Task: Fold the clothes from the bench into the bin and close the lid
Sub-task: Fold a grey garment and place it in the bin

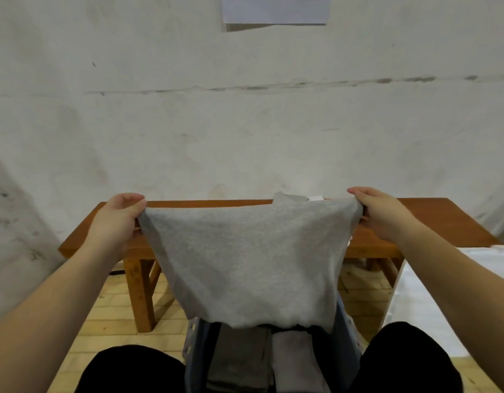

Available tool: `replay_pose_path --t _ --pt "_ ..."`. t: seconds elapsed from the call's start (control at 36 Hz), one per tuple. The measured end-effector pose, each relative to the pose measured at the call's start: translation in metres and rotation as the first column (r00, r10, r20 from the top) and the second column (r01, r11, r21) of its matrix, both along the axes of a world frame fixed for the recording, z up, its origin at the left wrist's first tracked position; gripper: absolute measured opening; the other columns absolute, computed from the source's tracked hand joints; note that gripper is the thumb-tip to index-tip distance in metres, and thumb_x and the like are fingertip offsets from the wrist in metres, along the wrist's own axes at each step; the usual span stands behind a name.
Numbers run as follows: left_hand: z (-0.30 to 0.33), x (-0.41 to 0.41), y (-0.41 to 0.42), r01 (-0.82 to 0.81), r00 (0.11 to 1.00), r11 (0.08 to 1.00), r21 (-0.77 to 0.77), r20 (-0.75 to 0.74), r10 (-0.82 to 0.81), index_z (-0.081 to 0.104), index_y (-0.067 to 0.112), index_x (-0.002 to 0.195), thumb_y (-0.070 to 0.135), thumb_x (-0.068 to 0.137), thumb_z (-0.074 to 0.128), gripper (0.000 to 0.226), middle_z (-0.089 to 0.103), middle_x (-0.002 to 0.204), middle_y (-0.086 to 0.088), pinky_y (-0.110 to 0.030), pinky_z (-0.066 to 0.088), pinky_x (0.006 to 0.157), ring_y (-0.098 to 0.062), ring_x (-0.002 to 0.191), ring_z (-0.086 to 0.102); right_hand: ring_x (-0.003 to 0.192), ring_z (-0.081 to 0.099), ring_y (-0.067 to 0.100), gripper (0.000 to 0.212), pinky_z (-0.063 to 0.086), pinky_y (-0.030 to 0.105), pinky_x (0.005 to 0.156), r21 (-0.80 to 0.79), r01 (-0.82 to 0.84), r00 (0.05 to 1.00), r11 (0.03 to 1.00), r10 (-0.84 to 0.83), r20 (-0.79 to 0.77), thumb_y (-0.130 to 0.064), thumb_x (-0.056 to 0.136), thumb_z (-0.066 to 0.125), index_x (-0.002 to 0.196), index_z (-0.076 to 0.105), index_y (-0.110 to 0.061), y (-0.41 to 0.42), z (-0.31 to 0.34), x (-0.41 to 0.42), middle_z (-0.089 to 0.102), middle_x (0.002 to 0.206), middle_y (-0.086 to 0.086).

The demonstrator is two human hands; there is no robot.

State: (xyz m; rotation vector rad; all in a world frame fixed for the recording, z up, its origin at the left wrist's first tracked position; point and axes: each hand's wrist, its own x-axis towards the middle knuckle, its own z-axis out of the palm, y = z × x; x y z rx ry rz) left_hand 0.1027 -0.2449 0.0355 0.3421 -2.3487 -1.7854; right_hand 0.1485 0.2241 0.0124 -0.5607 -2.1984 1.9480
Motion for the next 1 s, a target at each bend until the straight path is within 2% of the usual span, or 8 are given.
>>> replay_pose_path --t 0.19,0.36,0.5,0.58,0.72,0.83,0.92,1.0 --pt "0.004 -0.003 -0.001 0.068 0.998 0.995 -0.071 0.012 -0.068 0.066 0.024 0.123 0.027 0.098 0.059 0.026 0.064 0.121 -0.003 -0.049 0.051 0.099 -0.027 0.114 0.059 0.113 0.061 0.021 0.017 0.048 0.039 0.105 0.082 -0.157 0.988 0.984 0.157 0.003 -0.018 0.093 0.066 0.107 0.068 -0.027 0.002 0.008 0.002 0.064 0.120 0.007" --pt "0.003 0.001 0.010 -0.016 0.992 0.897 -0.441 -0.116 -0.039 0.056 0.020 0.136 0.028 0.097 0.061 0.041 0.060 0.132 -0.008 -0.037 0.050 0.084 -0.025 0.112 0.058 0.101 0.057 0.017 0.019 0.048 0.032 0.086 0.525 -0.046 0.997 0.850 0.070 -0.027 -0.025 0.095 0.062 0.114 0.062 -0.028 -0.008 0.019 0.008 0.061 0.109 -0.004" --pt "0.009 -0.002 0.008 -0.112 0.961 0.822 -0.559 -0.270 -0.052 0.066 0.014 0.113 0.028 0.098 0.057 0.022 0.060 0.104 -0.002 -0.025 0.041 0.068 -0.013 0.087 0.052 0.090 0.054 0.018 0.015 0.039 0.033 0.073 0.659 0.052 0.997 0.750 -0.001 -0.077 -0.028 0.099 0.056 0.106 0.064 -0.019 -0.006 0.027 0.006 0.063 0.101 0.001" --pt "0.016 -0.009 0.002 -0.117 0.953 0.809 -0.577 -0.294 -0.072 0.065 0.017 0.105 0.034 0.096 0.060 0.020 0.052 0.113 -0.002 -0.039 0.046 0.086 -0.022 0.105 0.051 0.087 0.056 0.018 0.021 0.041 0.033 0.071 0.653 0.090 0.990 0.752 0.006 -0.143 -0.031 0.098 0.057 0.099 0.066 -0.012 -0.005 0.033 0.006 0.061 0.104 0.003" --pt "0.029 -0.014 -0.005 0.242 0.950 0.951 0.190 -0.244 -0.193 0.062 0.017 0.083 0.017 0.097 0.058 0.014 0.068 0.092 0.004 -0.029 0.049 0.079 -0.017 0.091 0.060 0.107 0.060 0.009 0.011 0.044 0.025 0.092 0.099 -0.037 0.955 0.994 0.065 -0.289 -0.021 0.095 0.059 0.092 0.065 -0.013 -0.006 0.041 0.007 0.066 0.120 -0.007" --pt "0.039 -0.024 -0.012 0.392 0.919 0.656 0.645 -0.315 -0.239 0.060 0.022 0.062 0.010 0.096 0.054 0.036 0.064 0.072 0.004 -0.024 0.057 0.067 -0.010 0.072 0.063 0.075 0.059 0.012 0.021 0.053 0.026 0.065 -0.532 -0.301 0.898 0.792 0.048 -0.437 -0.014 0.086 0.064 0.068 0.054 -0.017 -0.017 0.053 0.004 0.061 0.073 -0.001" --pt "0.051 -0.025 -0.018 0.534 0.845 0.470 0.703 -0.429 -0.318 0.063 0.021 0.067 0.016 0.080 0.071 0.017 0.063 0.069 0.006 -0.027 0.059 0.074 -0.009 0.071 0.065 0.075 0.063 0.015 0.028 0.057 0.027 0.070 -0.550 -0.513 0.817 0.659 0.179 -0.548 -0.018 0.061 0.084 0.069 0.058 -0.016 -0.029 0.070 0.013 0.061 0.072 0.000" --pt "0.065 -0.025 -0.020 0.679 0.692 0.124 0.723 -0.574 -0.438 0.067 0.007 0.091 0.013 0.092 0.061 0.009 0.068 0.083 -0.008 -0.038 0.050 0.096 -0.022 0.086 0.068 0.080 0.068 0.024 0.011 0.055 0.033 0.083 -0.466 -0.754 0.641 0.463 0.364 -0.676 -0.019 0.088 0.068 0.088 0.065 -0.008 -0.039 0.088 0.019 0.067 0.077 0.009"
